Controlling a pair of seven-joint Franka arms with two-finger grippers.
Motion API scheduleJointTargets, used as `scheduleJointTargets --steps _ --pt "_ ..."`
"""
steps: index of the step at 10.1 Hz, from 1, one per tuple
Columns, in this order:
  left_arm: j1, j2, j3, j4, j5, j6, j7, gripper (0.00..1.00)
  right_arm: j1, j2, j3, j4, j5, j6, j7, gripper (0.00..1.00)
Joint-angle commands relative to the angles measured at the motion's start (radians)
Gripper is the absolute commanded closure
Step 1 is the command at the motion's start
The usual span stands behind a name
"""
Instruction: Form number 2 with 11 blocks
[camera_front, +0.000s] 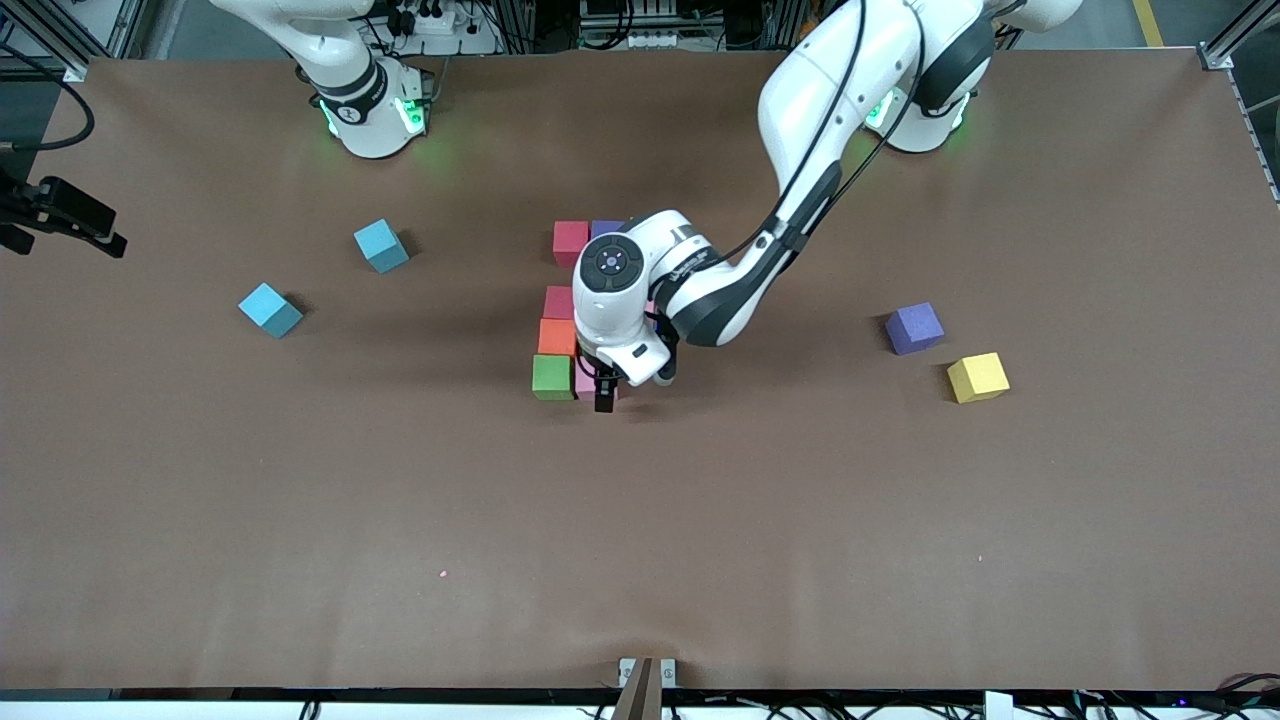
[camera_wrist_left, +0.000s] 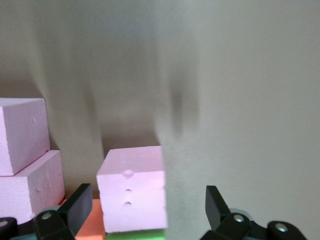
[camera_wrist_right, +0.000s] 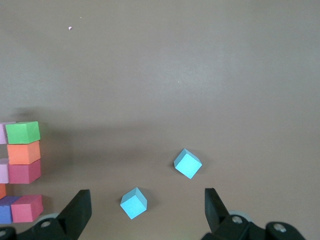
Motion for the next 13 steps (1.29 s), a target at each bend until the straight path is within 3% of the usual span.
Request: scheduleJointTargets --steps 1,3,4,7,9,13 --pt "0.062 -0.085 -0.002 -0.035 -0.022 -0.097 0.099 0.00 -0.001 0.007 0.010 0.018 -0.010 -0.006 0.002 0.00" --pt "0.131 -0.125 -0.002 -0.090 -0.022 -0.184 0.217 0.00 -0.004 0.008 0.010 0.021 -0.007 -0.003 0.002 0.00" --pt "0.184 -0.172 -0.020 -0.171 -0.022 -0.183 0.279 0.00 -0.004 0.010 0.010 0.021 -0.007 0.005 0.002 0.00" --pt "0.480 -0.370 -0.165 -0.463 -0.019 -0.156 0.513 0.00 -0.006 0.010 0.008 0.023 -0.007 0.008 0.003 0.00" --pt "0.623 -0.482 -0.186 -0.657 -0.007 -0.090 0.702 0.00 -0.014 0.008 0.002 0.044 -0.008 -0.004 0.000 0.00" --pt "0.864 -0.518 -0.187 -0.794 0.088 -0.071 1.082 0.00 -0.006 0.011 0.003 0.043 -0.007 -0.004 0.003 0.00"
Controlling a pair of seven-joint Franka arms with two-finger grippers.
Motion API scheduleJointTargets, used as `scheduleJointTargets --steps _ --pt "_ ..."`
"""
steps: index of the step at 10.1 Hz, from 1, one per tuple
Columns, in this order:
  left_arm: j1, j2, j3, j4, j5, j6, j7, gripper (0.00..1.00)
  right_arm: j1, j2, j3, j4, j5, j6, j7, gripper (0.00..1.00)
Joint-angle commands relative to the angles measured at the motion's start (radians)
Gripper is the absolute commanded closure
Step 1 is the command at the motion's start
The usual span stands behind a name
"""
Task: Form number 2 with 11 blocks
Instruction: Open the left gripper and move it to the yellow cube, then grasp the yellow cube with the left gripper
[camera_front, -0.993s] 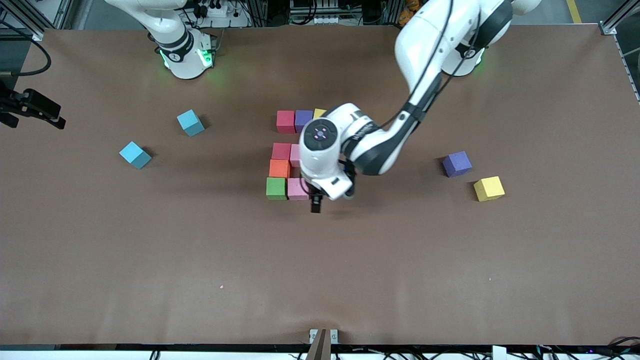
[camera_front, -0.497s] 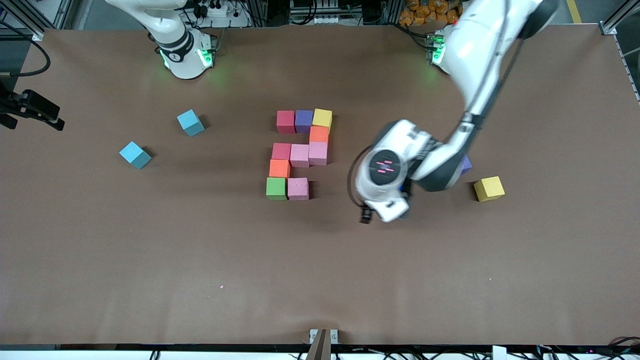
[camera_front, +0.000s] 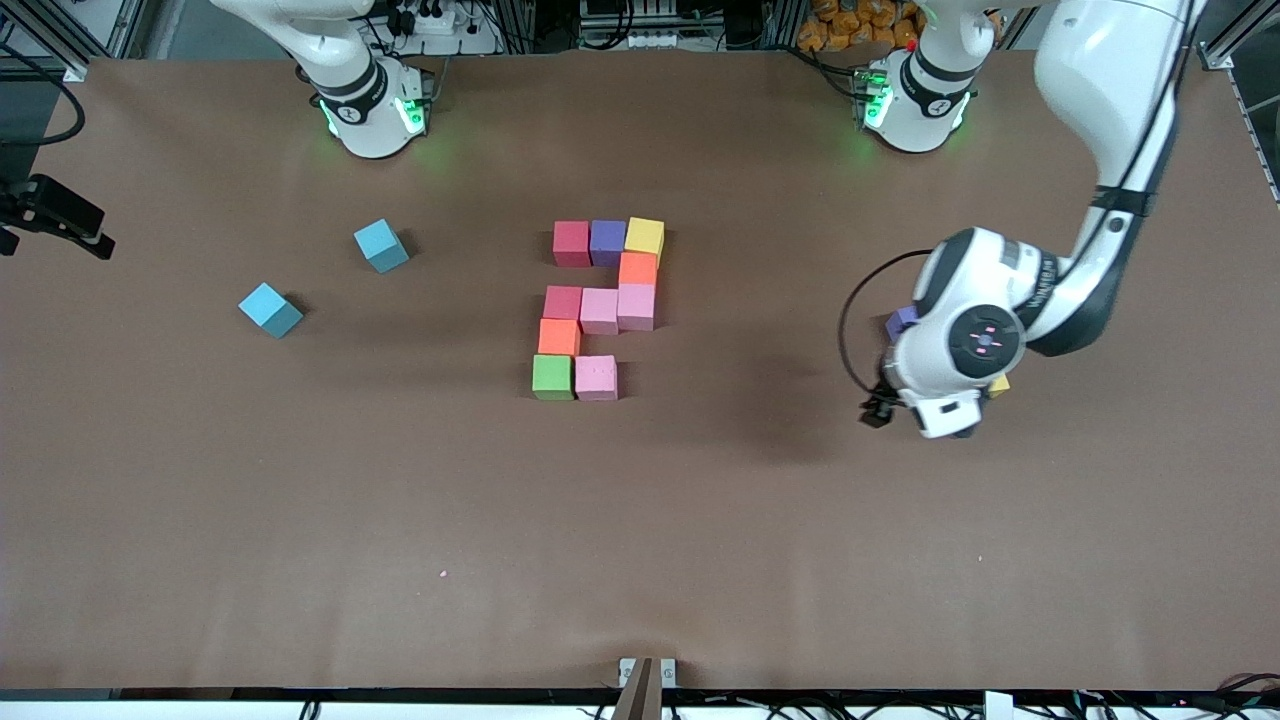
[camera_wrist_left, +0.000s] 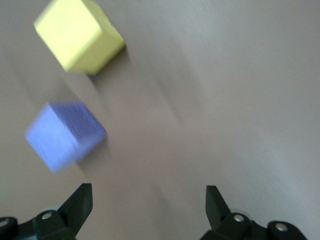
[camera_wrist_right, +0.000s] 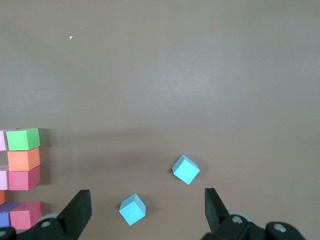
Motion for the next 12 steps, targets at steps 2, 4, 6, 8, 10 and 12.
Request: scheduleJointTargets --steps 2,4,6,8,10,12 --pt "0.166 -0.058 -0.017 -0.126 0.059 0.077 0.297 0.00 -0.010 0.009 0.003 0.022 -0.006 -0.018 0.001 0.00" --pt "0.243 -0.105 -0.017 -0.243 0.097 0.203 0.469 0.00 -0.009 0.010 0.005 0.022 -0.006 -0.012 0.001 0.00" --pt "0.306 -0.129 -0.019 -0.307 0.099 0.303 0.667 0.00 -0.006 0.010 0.005 0.022 -0.006 -0.012 0.003 0.00" --pt "0.329 -0.118 -0.019 -0.308 0.099 0.311 0.822 0.00 -0.003 0.012 0.005 0.022 -0.006 -0.010 0.003 0.00" --pt "0.332 -0.088 -0.017 -0.308 0.099 0.359 0.849 0.00 -0.003 0.019 0.006 0.024 -0.004 -0.004 0.004 0.00" --pt "0.330 -0.054 -0.019 -0.310 0.099 0.415 0.852 0.00 -0.012 0.018 0.002 0.025 0.008 -0.007 0.004 0.00"
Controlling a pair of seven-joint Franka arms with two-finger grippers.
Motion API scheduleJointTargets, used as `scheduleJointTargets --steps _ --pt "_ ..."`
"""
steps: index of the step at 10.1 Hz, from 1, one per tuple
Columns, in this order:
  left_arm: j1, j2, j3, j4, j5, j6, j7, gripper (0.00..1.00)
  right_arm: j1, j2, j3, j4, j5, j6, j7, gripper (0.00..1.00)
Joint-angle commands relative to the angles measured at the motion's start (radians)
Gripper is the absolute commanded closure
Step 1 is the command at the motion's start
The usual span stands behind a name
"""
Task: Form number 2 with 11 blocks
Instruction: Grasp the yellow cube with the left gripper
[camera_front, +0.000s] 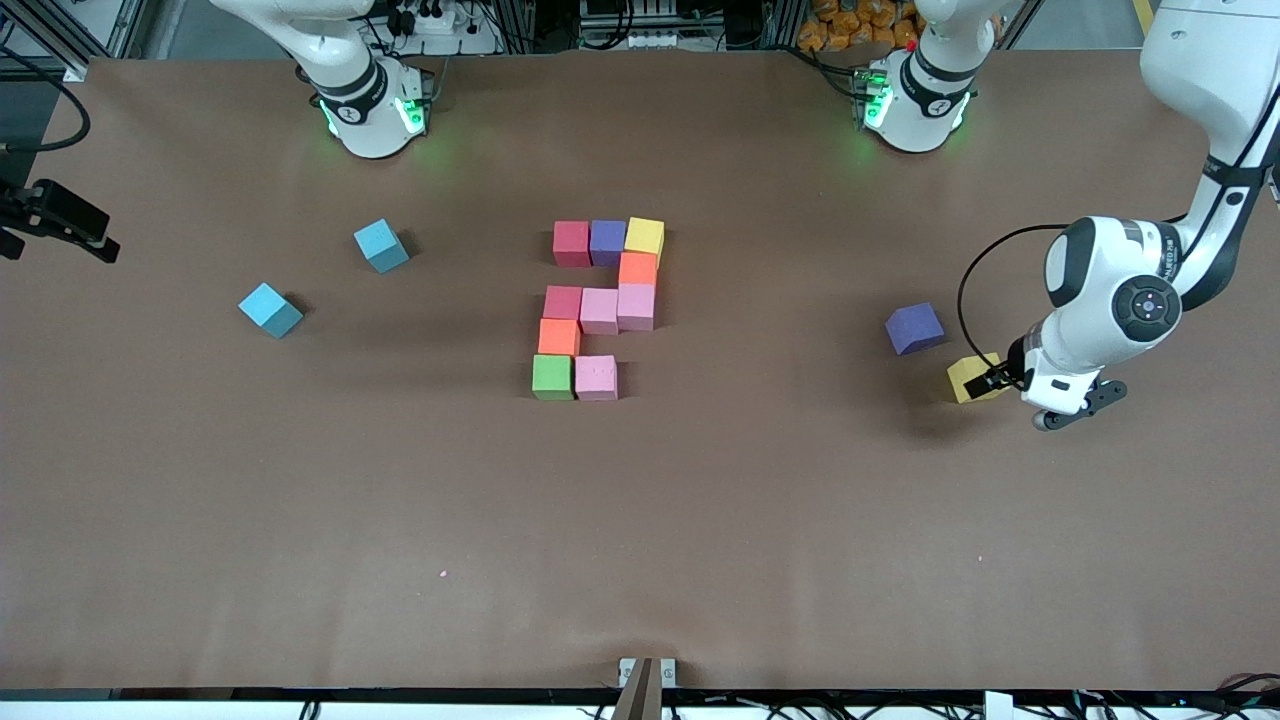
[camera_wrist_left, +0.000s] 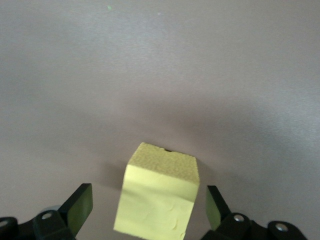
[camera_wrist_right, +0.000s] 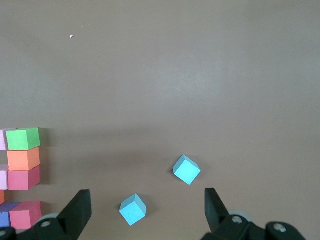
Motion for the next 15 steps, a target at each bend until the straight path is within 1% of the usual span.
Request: scheduleJointTargets --steps 1,3,4,6,7,8,9,10,11,13,14,15 --pt "0.013 0.016 -0.013 -0.011 0.019 0.040 0.014 0.00 -0.013 0.010 0.002 0.025 0.009 -0.009 0.004 0.00" --pt "0.013 0.037 -0.013 -0.014 0.019 0.046 0.045 0.00 -0.011 0.008 0.002 0.034 0.004 -0.010 0.004 0.00" --pt "0.014 0.040 -0.012 -0.022 0.019 0.047 0.063 0.00 -0.034 0.007 -0.001 0.035 0.007 -0.019 -0.007 0.00" --pt "0.016 0.039 -0.012 -0.023 0.019 0.046 0.091 0.00 -0.036 0.007 0.004 0.035 0.009 -0.018 0.002 0.00" --pt "0.016 0.036 -0.012 -0.025 0.019 0.041 0.097 0.37 -0.036 0.005 0.004 0.035 0.009 -0.021 -0.005 0.00" --pt "0.016 0.031 -0.012 -0.025 0.019 0.034 0.114 0.59 -0.037 0.005 0.004 0.035 0.007 -0.024 -0.008 0.00" --pt "0.016 0.025 -0.012 -0.020 0.019 0.009 0.138 0.67 -0.039 0.005 0.002 0.035 0.007 -0.025 -0.005 0.00" --pt "0.016 0.010 -0.012 -0.013 0.019 -0.031 0.143 0.73 -0.036 0.007 0.004 0.035 0.010 -0.016 0.001 0.00" --pt "0.013 -0.003 -0.013 -0.008 0.017 -0.052 0.127 0.80 -0.031 0.008 0.005 0.035 0.009 -0.015 0.004 0.00" --pt "0.004 -0.011 -0.018 0.030 0.008 -0.074 0.070 0.81 -0.036 0.007 0.004 0.035 0.009 -0.015 -0.001 0.00" --pt "-0.018 0.000 -0.050 0.088 0.003 -0.085 -0.017 0.80 -0.031 0.008 0.005 0.035 0.009 -0.013 0.004 0.00" --pt "-0.053 0.012 -0.056 0.136 0.005 -0.129 -0.101 0.80 -0.031 0.008 0.005 0.035 0.009 -0.013 0.004 0.00"
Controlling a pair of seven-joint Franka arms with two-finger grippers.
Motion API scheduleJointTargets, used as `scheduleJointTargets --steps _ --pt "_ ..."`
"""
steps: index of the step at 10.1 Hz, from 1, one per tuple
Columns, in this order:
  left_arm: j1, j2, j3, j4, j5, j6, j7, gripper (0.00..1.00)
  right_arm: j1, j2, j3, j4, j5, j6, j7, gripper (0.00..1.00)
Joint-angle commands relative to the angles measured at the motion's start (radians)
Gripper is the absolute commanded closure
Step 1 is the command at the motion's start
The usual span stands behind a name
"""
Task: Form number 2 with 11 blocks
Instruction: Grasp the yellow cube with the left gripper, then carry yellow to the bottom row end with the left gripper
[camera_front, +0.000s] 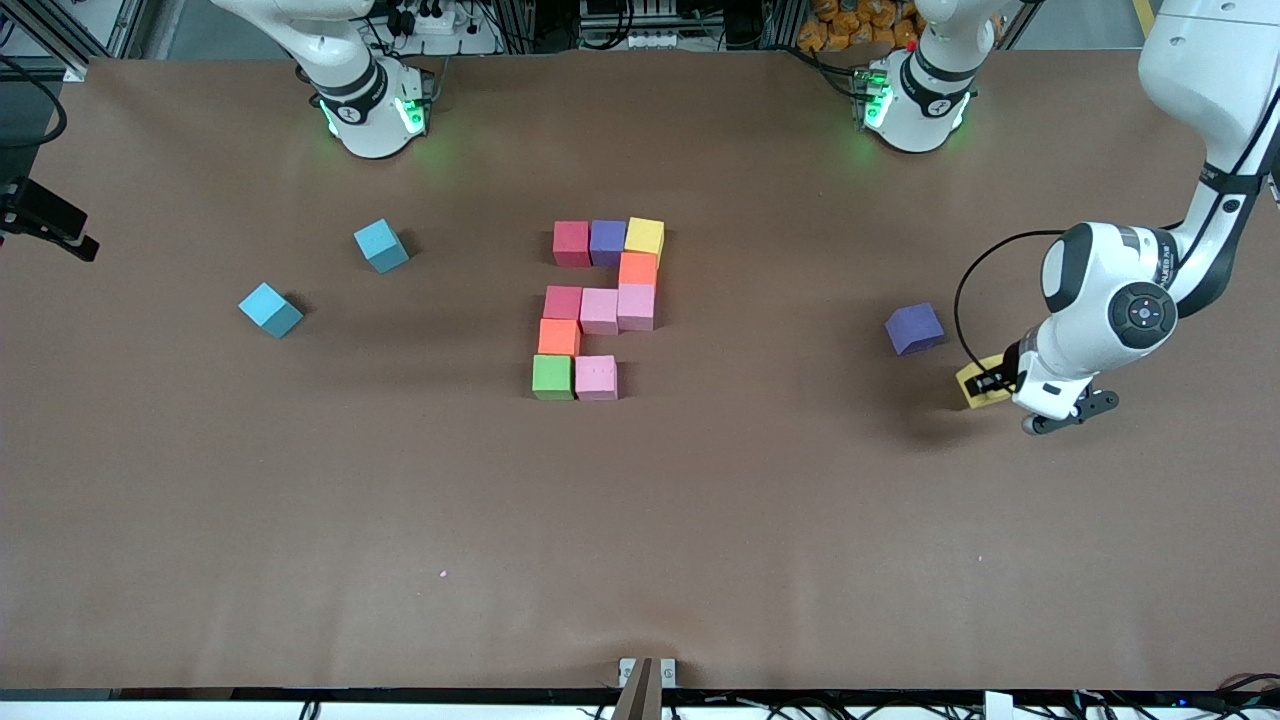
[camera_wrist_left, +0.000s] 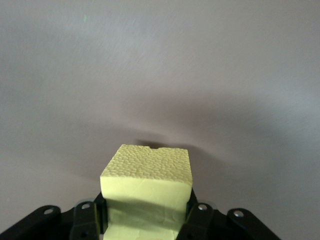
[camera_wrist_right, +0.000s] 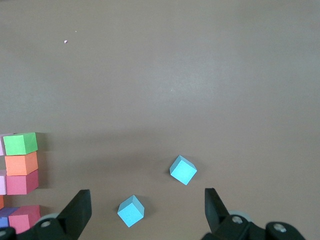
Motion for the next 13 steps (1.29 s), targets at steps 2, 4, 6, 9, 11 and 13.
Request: scheduleJointTargets --steps 2,4,6,9,11,13 --pt "-0.124 0.044 -0.018 0.174 0.004 -0.156 -0.258 0.80 -0.009 0.008 0.008 0.023 0.008 -0.010 0.004 0.00" --pt "-0.249 0.121 -0.018 0.294 -0.001 -0.205 -0.505 0.80 -0.011 0.008 0.008 0.023 0.006 -0.008 0.004 0.00" --pt "-0.372 0.189 -0.018 0.409 -0.011 -0.265 -0.734 0.80 -0.011 0.008 0.008 0.023 0.006 -0.008 0.004 0.00" --pt "-0.544 0.279 -0.012 0.542 -0.047 -0.268 -1.047 0.80 -0.012 0.008 0.008 0.023 0.005 -0.008 0.004 0.00" --pt "-0.625 0.339 -0.012 0.627 -0.047 -0.257 -1.246 0.80 -0.012 0.008 0.008 0.029 0.006 -0.008 0.004 0.00" --pt "-0.682 0.373 -0.010 0.647 -0.054 -0.212 -1.380 0.80 -0.014 0.010 0.008 0.029 0.006 -0.008 0.004 0.00"
